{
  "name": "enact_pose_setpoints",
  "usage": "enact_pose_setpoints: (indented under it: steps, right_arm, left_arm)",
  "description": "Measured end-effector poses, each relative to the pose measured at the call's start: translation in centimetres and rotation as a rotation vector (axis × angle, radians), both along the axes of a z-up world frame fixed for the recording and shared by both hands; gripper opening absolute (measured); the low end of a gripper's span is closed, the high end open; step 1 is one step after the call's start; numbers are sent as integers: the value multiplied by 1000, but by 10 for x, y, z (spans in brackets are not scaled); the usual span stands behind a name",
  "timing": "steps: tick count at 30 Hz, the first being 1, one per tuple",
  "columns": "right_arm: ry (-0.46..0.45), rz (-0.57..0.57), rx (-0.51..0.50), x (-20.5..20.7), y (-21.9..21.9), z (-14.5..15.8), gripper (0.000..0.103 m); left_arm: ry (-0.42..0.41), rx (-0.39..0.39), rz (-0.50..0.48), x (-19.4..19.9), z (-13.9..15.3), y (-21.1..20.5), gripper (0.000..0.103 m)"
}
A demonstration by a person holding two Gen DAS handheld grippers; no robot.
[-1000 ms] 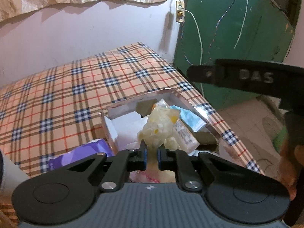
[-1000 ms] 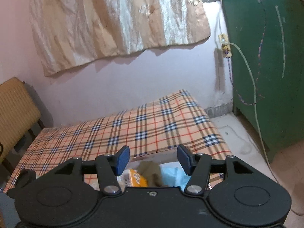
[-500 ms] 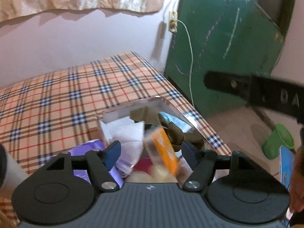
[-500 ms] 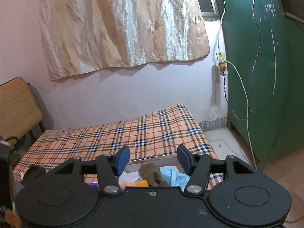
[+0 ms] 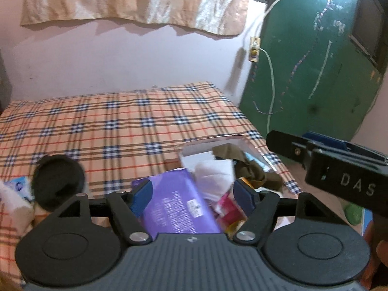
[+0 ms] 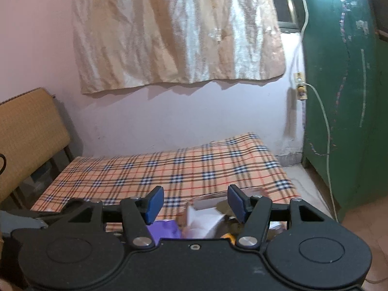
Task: Organize soft objects
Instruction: 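Move both tools back to the white towel and blue tissue box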
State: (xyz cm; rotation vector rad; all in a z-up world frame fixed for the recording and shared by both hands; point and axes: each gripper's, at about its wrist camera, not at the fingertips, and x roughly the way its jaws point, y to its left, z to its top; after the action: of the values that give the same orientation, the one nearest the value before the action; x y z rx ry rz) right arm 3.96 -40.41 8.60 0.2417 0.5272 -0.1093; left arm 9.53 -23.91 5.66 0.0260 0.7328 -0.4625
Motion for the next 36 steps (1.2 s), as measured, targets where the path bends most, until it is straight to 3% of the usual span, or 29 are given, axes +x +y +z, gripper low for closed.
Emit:
enact_pose_setpoints:
  steps: [16, 36]
  right_arm:
    - [15, 134, -4, 22, 86, 5, 73]
    - [51, 255, 39, 43, 164, -9, 73]
  left_arm:
    - [9, -26, 125, -3, 4, 77, 75]
    - [35, 8, 254, -12, -4, 152, 76]
